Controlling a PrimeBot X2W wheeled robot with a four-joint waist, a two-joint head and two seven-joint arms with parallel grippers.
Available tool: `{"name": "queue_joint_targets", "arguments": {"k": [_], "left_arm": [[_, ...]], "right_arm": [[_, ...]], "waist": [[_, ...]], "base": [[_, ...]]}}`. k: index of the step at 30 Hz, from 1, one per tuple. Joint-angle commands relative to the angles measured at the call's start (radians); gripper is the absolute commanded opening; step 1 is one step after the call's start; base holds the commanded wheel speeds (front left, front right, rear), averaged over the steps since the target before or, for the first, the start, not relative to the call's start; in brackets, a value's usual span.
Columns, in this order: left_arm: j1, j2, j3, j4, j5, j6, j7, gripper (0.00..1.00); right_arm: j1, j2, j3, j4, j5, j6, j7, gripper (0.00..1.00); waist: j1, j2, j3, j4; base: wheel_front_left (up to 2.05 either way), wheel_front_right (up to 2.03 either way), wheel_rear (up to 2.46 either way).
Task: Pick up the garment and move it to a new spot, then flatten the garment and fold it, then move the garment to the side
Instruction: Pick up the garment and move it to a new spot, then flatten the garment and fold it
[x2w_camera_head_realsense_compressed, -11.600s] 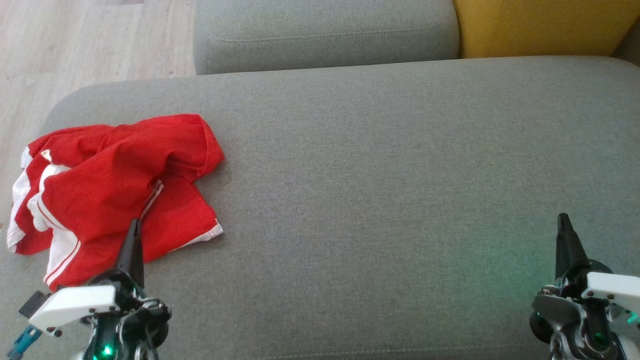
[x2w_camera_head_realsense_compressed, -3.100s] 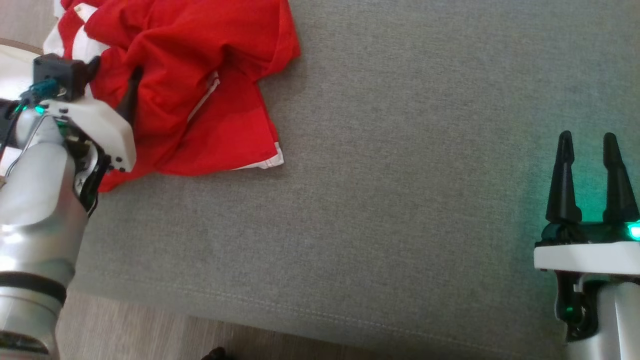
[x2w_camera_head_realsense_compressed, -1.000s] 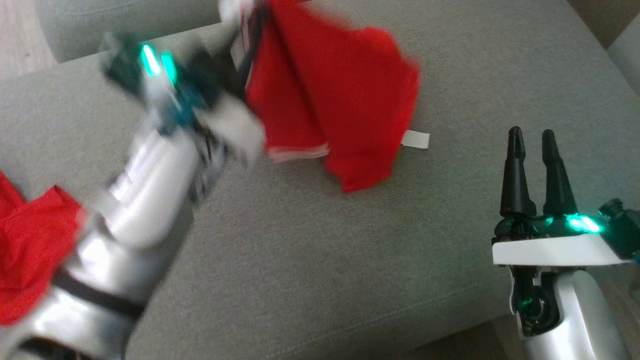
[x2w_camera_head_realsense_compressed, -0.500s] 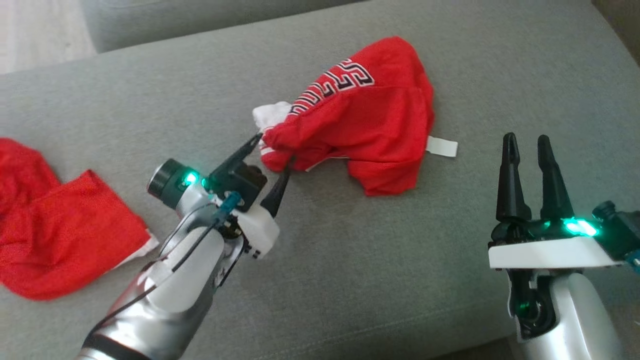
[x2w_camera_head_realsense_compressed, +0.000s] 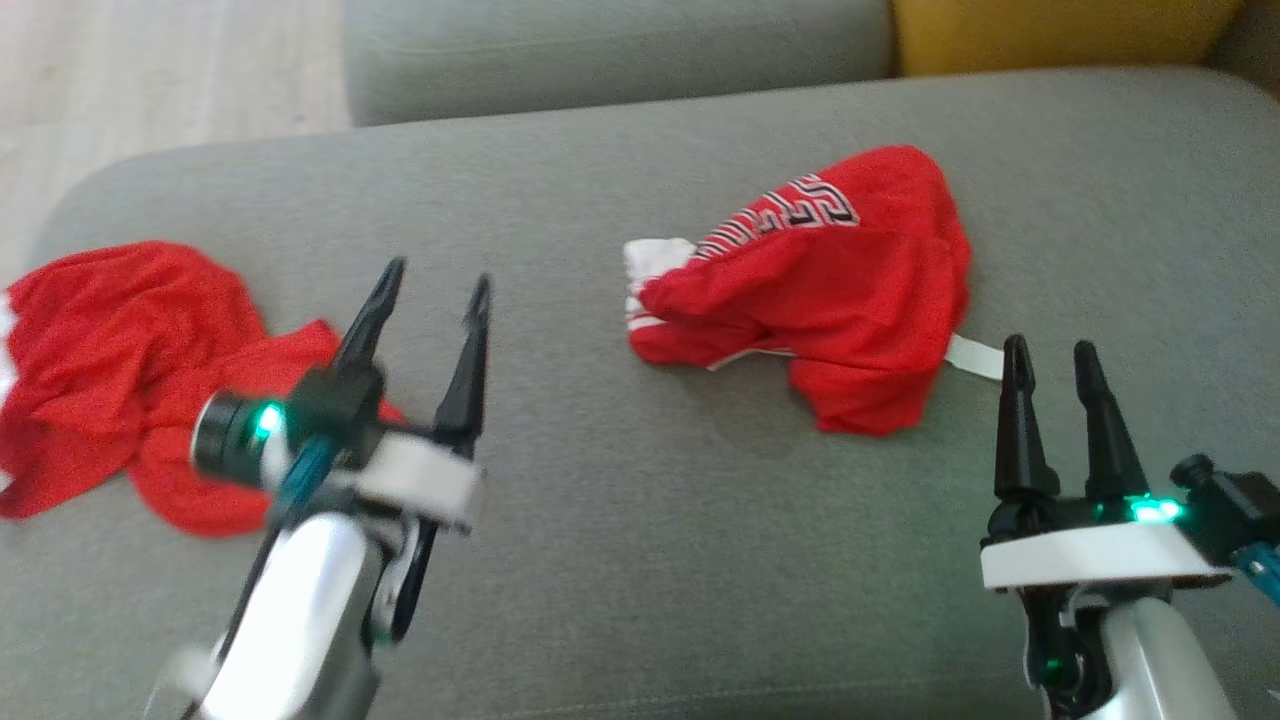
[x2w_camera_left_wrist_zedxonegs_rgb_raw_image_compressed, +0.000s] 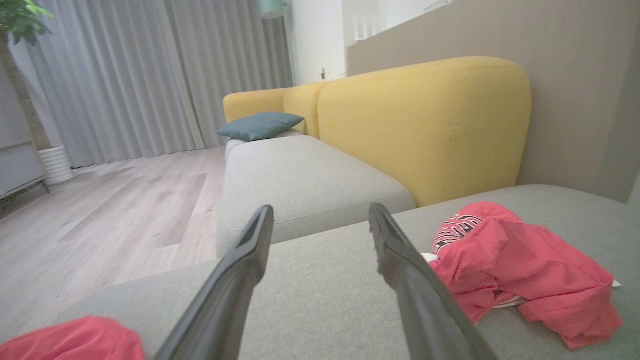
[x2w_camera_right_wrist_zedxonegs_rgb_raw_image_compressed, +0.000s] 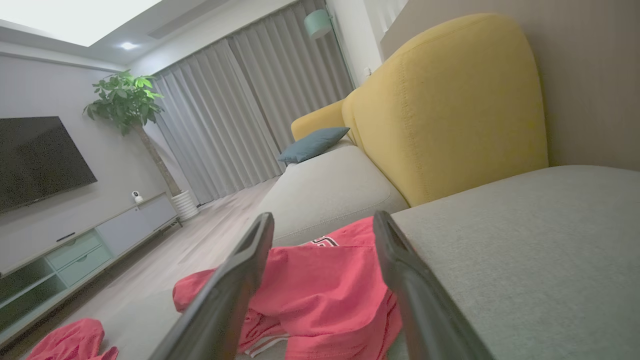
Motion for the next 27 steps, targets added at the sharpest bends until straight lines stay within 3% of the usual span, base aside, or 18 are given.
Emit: {"name": "queue_joint_targets", "arguments": {"k": [1, 8, 15, 27], "left_arm": [[0.006, 0.023, 0.060, -0.057, -0.007, 0.012, -0.007, 1.00], [0.177, -0.007, 0.148, -0.168, -0.010, 0.021, -0.007, 1.00], [0.205, -0.044, 0.175, -0.195, 0.039, -0.023, -0.007, 1.00], [0.180, -0.098, 0.201, -0.149, 0.076, -0.101, -0.007, 1.00]], "right_arm": [[-0.019, -0.006, 0.022, -0.023, -0.013, 0.004, -0.010, 1.00], [0.008, -0.006, -0.002, 0.022, -0.040, 0.004, -0.010, 1.00], [-0.048, -0.006, -0.077, 0.078, -0.097, 0.004, -0.010, 1.00], [-0.393, -0.006, -0.376, 0.517, -0.210, 0.004, 0.119, 1.00]], "waist": [[0.0000, -0.0001, -0.029, 0.040], [0.0000, -0.0001, -0.039, 0.091], [0.0000, -0.0001, -0.004, 0.142], [0.0000, -0.0001, 0.109, 0.225]], "base": [[0.00, 0.00, 0.00], [0.00, 0.00, 0.00], [0.00, 0.00, 0.00], [0.00, 0.00, 0.00]]}}
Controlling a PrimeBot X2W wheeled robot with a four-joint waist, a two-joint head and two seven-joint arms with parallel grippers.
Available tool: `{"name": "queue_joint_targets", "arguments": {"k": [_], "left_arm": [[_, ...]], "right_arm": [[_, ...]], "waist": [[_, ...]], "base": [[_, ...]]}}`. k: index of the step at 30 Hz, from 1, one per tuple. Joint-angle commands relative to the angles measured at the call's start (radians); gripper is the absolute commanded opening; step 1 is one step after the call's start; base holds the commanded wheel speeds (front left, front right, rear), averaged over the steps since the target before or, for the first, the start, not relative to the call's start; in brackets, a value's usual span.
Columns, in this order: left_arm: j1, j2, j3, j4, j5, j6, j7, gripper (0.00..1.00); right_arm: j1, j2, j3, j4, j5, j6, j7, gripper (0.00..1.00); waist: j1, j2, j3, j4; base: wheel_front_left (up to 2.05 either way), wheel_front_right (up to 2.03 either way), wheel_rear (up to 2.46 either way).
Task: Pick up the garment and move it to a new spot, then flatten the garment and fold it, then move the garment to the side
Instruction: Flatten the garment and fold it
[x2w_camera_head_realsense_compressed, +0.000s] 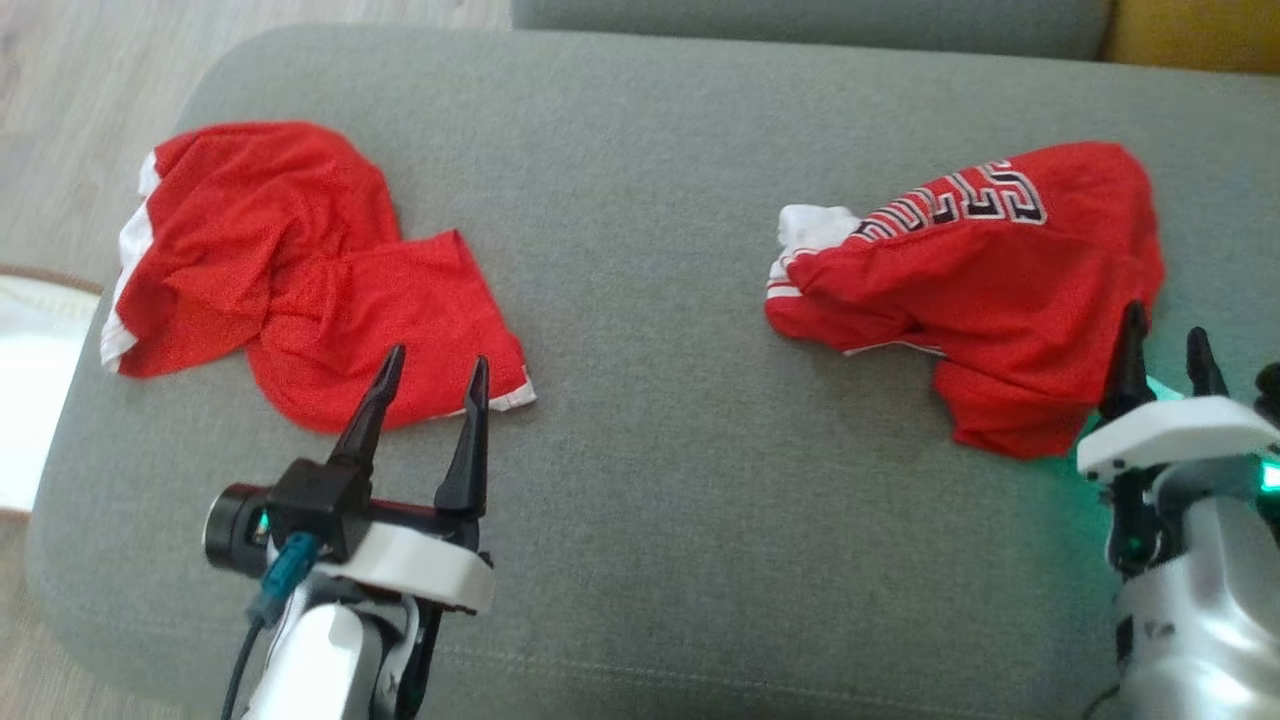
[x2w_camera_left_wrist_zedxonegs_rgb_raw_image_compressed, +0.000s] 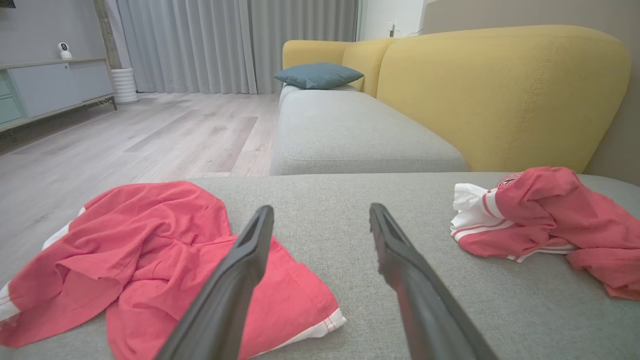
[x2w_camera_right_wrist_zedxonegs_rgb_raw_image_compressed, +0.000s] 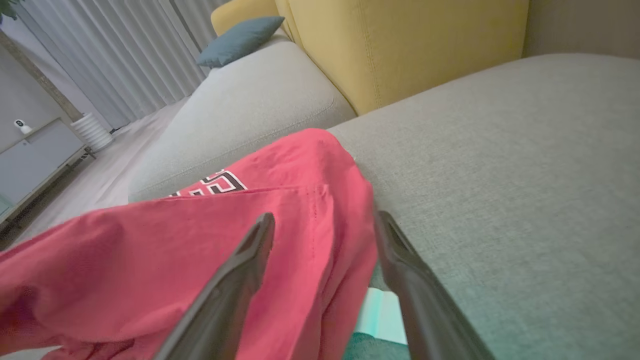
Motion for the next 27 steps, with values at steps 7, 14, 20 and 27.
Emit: {"name": "queue_joint_targets", "arguments": {"k": [7, 14, 20, 27], "left_arm": [[-0.075, -0.019, 0.068, -0.022, 0.023, -0.028, -0.005, 1.00], [-0.081, -0.033, 0.086, -0.007, 0.036, -0.041, -0.005, 1.00], [-0.076, -0.042, 0.096, 0.006, 0.039, -0.047, -0.005, 1.00], [-0.049, -0.048, 0.109, 0.014, 0.033, -0.045, -0.005, 1.00]], "right_arm": [[-0.176, -0.006, -0.082, 0.157, -0.110, 0.004, -0.029, 1.00], [-0.253, -0.006, -0.087, 0.266, -0.136, 0.004, -0.080, 0.00], [-0.287, -0.006, -0.045, 0.291, -0.128, 0.004, -0.118, 0.00], [-0.302, -0.006, 0.074, 0.160, -0.101, 0.004, -0.131, 0.00]], "waist": [[0.0000, 0.0000, 0.068, 0.038], [0.0000, 0.0000, 0.074, 0.032], [0.0000, 0.0000, 0.033, 0.015], [0.0000, 0.0000, -0.032, -0.001]], "base": [[0.00, 0.00, 0.00], [0.00, 0.00, 0.00], [0.00, 0.00, 0.00], [0.00, 0.00, 0.00]]}}
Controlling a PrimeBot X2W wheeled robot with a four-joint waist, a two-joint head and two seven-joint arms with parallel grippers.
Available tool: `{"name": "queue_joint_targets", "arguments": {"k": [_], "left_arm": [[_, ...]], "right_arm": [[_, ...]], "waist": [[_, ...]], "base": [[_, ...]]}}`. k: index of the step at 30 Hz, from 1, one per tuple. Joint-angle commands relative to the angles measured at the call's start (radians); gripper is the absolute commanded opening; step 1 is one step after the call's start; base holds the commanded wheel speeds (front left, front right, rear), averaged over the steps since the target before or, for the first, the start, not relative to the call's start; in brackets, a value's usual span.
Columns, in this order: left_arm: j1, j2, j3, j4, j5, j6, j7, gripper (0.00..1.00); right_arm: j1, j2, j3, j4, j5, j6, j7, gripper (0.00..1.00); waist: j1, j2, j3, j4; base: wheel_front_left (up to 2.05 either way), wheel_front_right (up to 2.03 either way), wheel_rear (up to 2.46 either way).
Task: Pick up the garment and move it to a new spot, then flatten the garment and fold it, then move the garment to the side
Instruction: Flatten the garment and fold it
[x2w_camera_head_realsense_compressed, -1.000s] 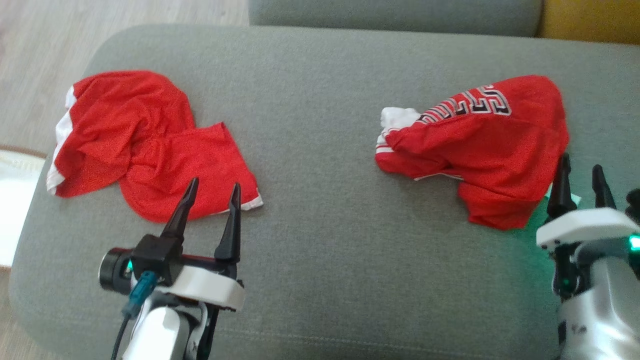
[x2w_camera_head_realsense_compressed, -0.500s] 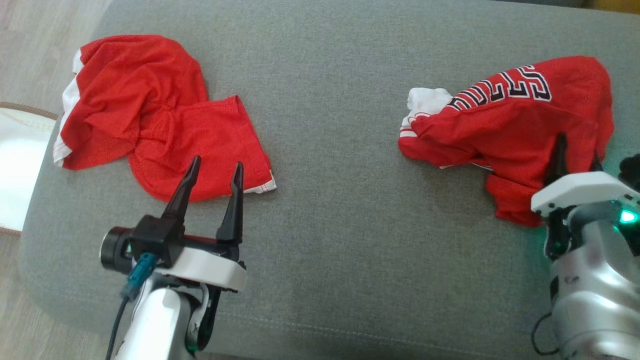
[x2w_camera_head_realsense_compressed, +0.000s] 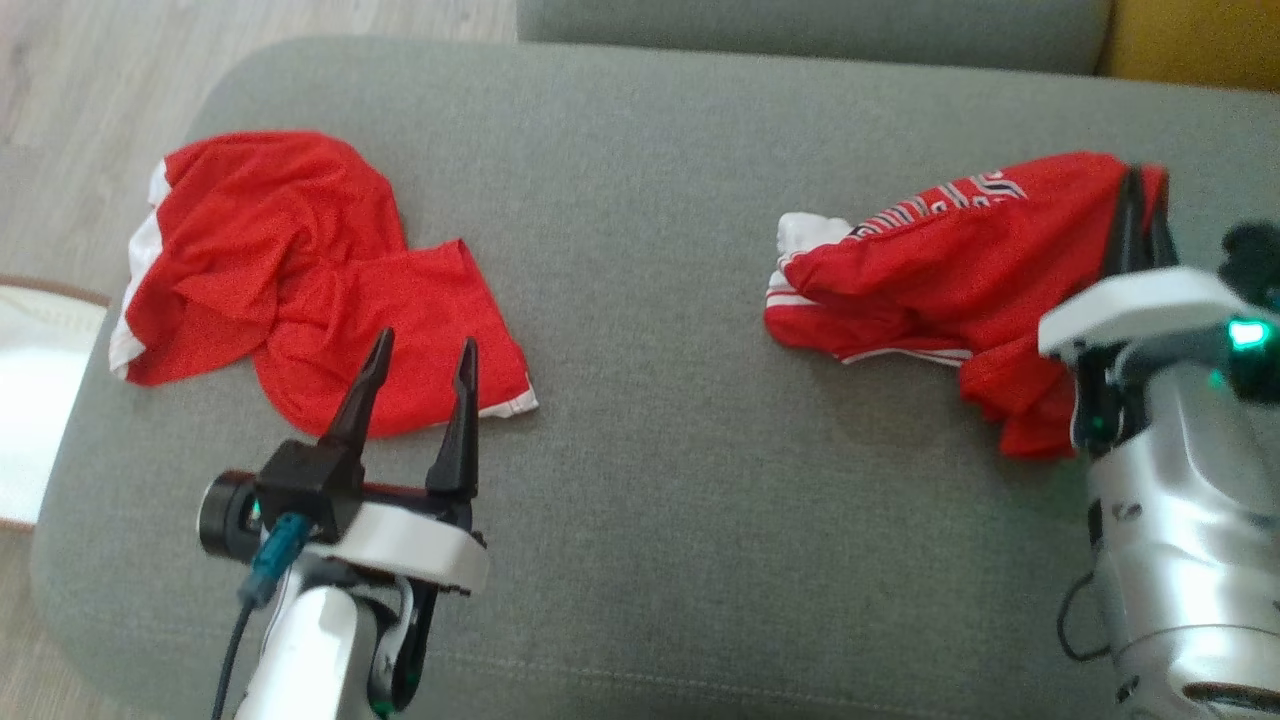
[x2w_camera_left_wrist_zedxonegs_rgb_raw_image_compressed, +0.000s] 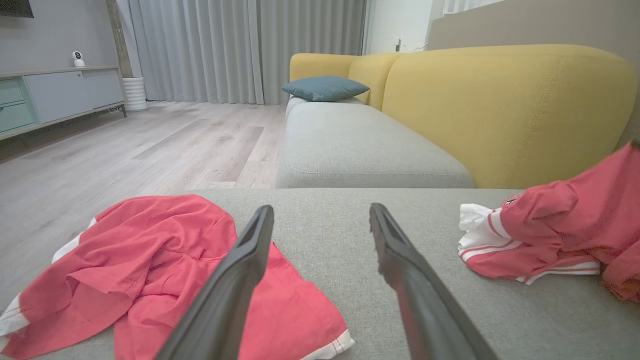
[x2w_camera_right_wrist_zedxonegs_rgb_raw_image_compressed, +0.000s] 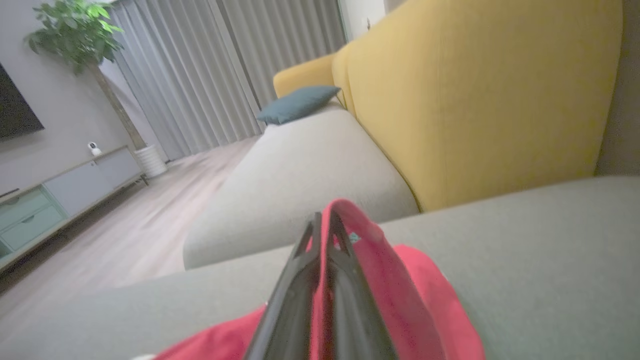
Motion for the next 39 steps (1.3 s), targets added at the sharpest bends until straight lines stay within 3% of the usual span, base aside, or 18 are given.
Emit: {"name": "queue_joint_targets", "arguments": {"k": [1, 4, 8, 16, 23, 27, 32, 35, 36, 37, 39], "left_arm": [[-0.007, 0.001, 0.043, -0.031, -0.002, 0.002, -0.005, 1.00], [0.012, -0.001, 0.045, -0.030, -0.005, 0.005, -0.005, 1.00], [0.033, -0.003, 0.048, -0.034, -0.007, 0.011, -0.005, 1.00], [0.062, -0.005, 0.060, -0.048, -0.015, 0.020, -0.005, 1.00], [0.071, -0.005, 0.053, -0.057, -0.027, 0.027, -0.005, 1.00], [0.073, -0.005, 0.049, -0.057, -0.031, 0.032, -0.005, 1.00], [0.076, -0.005, 0.054, -0.059, -0.032, 0.034, -0.005, 1.00], [0.075, -0.005, 0.058, -0.058, -0.031, 0.033, -0.005, 1.00], [0.074, -0.005, 0.059, -0.058, -0.032, 0.033, -0.005, 1.00], [0.072, -0.005, 0.058, -0.059, -0.033, 0.032, -0.005, 1.00], [0.067, -0.005, 0.053, -0.057, -0.033, 0.030, -0.005, 1.00]], "right_arm": [[-0.049, -0.002, 0.044, -0.060, 0.010, 0.004, -0.013, 0.00], [-0.028, -0.002, 0.110, -0.179, 0.049, 0.004, -0.013, 0.00], [-0.013, -0.002, 0.148, -0.317, 0.016, 0.004, -0.013, 0.00], [-0.031, -0.058, 0.088, -0.505, -0.137, 0.004, 0.065, 0.00], [0.091, -0.147, -0.039, -0.628, -0.188, 0.004, 0.176, 0.00], [0.216, -0.106, -0.103, -0.687, -0.176, 0.004, 0.237, 0.00], [0.428, -0.021, -0.108, -0.779, -0.131, 0.004, 0.312, 0.00], [0.526, -0.004, -0.123, -0.806, -0.086, 0.004, 0.339, 0.00], [0.550, -0.003, -0.126, -0.796, -0.061, 0.004, 0.345, 0.58], [0.567, -0.003, -0.130, -0.780, -0.043, 0.004, 0.348, 1.00], [0.586, -0.003, -0.124, -0.759, -0.037, 0.004, 0.333, 1.00]], "waist": [[0.0000, 0.0000, -0.027, -0.008], [0.0000, 0.0000, -0.062, -0.013], [0.0000, 0.0000, -0.100, -0.018], [0.0000, 0.0000, -0.136, -0.030], [0.0000, 0.0000, -0.138, -0.049], [0.0000, 0.0000, -0.138, -0.062], [0.0000, 0.0000, -0.133, -0.092], [0.0000, 0.0000, -0.130, -0.115], [0.0000, 0.0000, -0.127, -0.122], [0.0000, 0.0000, -0.126, -0.129], [0.0000, 0.0000, -0.123, -0.141]], "base": [[0.00, 0.00, 0.00], [0.00, 0.00, 0.00], [0.00, 0.00, 0.00], [0.00, 0.00, 0.00], [0.00, 0.00, 0.00], [0.00, 0.00, 0.00], [0.00, 0.00, 0.00], [0.00, 0.00, 0.00], [0.00, 0.00, 0.00], [0.00, 0.00, 0.00], [0.00, 0.00, 0.00]]}}
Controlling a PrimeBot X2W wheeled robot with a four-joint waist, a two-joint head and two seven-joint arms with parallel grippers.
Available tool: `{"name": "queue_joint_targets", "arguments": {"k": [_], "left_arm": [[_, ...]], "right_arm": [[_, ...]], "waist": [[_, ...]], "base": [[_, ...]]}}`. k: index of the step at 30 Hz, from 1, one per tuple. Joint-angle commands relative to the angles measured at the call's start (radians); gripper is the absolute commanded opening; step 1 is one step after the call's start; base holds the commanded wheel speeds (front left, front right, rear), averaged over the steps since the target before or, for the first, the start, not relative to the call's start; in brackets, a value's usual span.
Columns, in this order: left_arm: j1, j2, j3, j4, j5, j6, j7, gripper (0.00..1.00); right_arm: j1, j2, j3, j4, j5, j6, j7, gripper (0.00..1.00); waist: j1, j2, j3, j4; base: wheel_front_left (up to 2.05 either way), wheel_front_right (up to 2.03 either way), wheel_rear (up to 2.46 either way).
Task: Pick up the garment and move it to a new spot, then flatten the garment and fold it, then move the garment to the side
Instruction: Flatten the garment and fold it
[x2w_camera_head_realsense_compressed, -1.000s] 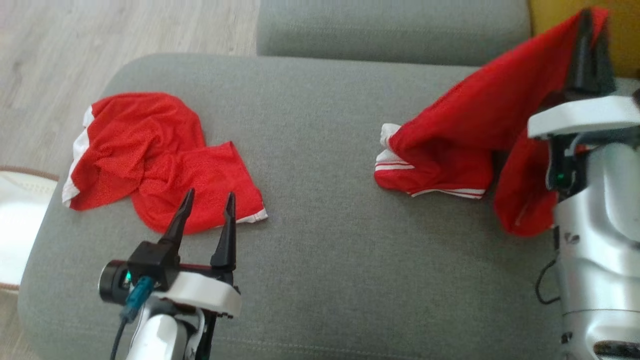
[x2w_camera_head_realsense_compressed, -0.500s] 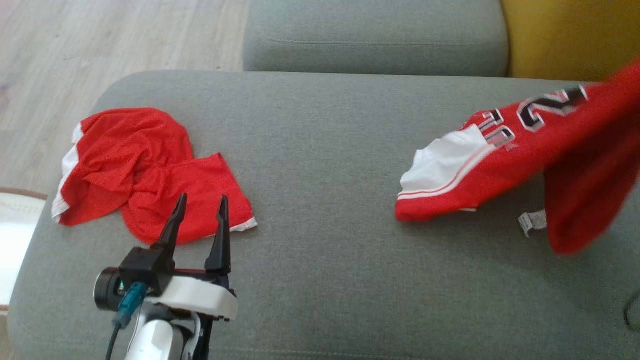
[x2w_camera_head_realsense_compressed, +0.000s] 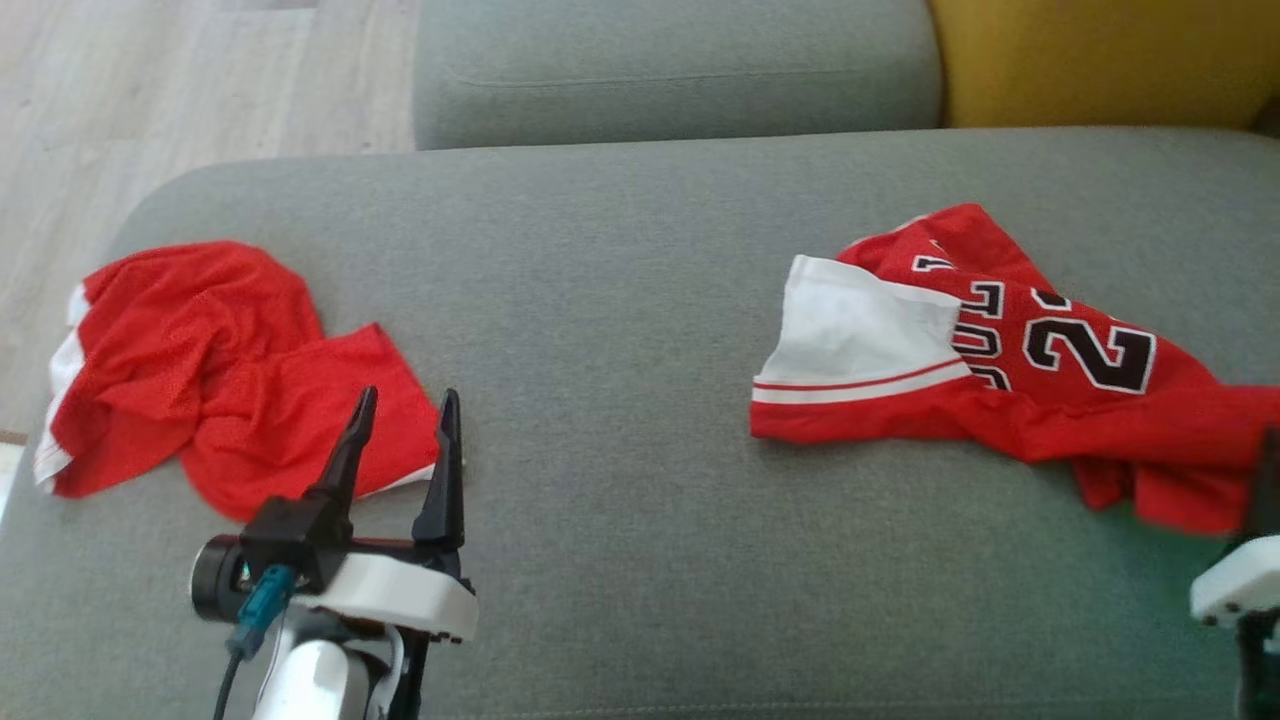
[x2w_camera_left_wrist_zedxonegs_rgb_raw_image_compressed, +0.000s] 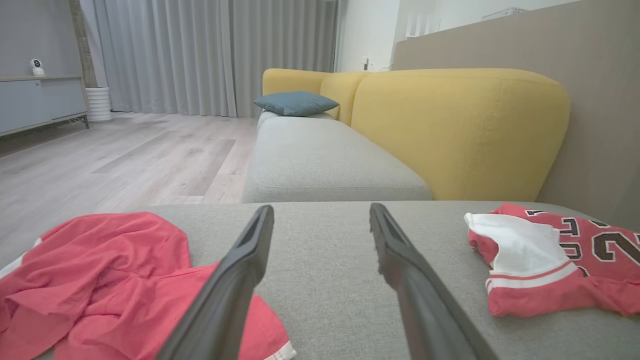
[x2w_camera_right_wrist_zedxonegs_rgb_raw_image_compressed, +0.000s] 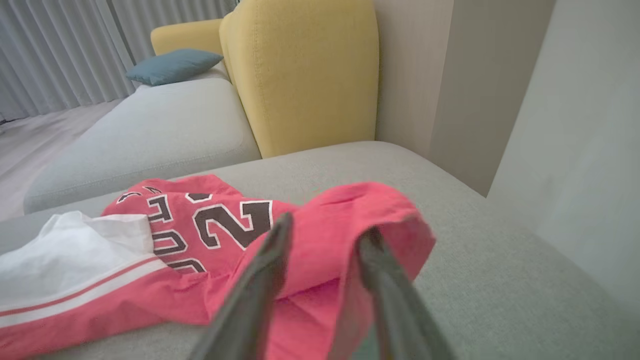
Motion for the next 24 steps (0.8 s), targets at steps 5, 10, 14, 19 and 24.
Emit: {"name": "queue_joint_targets", "arguments": {"k": [5, 10, 14, 19, 24], "left_arm": [[-0.039, -0.002, 0.026, -0.030, -0.006, 0.002, -0.005, 1.00], [-0.045, -0.002, 0.019, -0.026, -0.006, 0.002, -0.005, 1.00], [-0.048, -0.002, 0.014, -0.028, -0.007, 0.001, -0.005, 1.00], [-0.044, -0.002, 0.017, -0.037, -0.012, 0.002, -0.005, 1.00], [-0.042, -0.002, 0.012, -0.045, -0.021, 0.001, -0.005, 1.00]], "right_arm": [[-0.052, -0.013, 0.078, -0.025, 0.038, 0.004, -0.069, 1.00], [-0.081, -0.013, 0.146, -0.083, 0.056, 0.004, -0.146, 1.00], [-0.089, -0.013, 0.223, -0.135, 0.074, 0.004, -0.191, 1.00], [-0.071, -0.013, 0.332, -0.173, 0.103, 0.004, -0.238, 1.00], [-0.032, -0.013, 0.402, -0.117, 0.111, 0.004, -0.278, 1.00]], "waist": [[0.0000, -0.0001, 0.007, -0.035], [0.0000, -0.0001, 0.003, -0.043], [0.0000, -0.0001, -0.002, -0.037], [0.0000, -0.0001, -0.006, -0.022], [0.0000, -0.0001, -0.006, -0.006]], "base": [[0.00, 0.00, 0.00], [0.00, 0.00, 0.00], [0.00, 0.00, 0.00], [0.00, 0.00, 0.00], [0.00, 0.00, 0.00]]}}
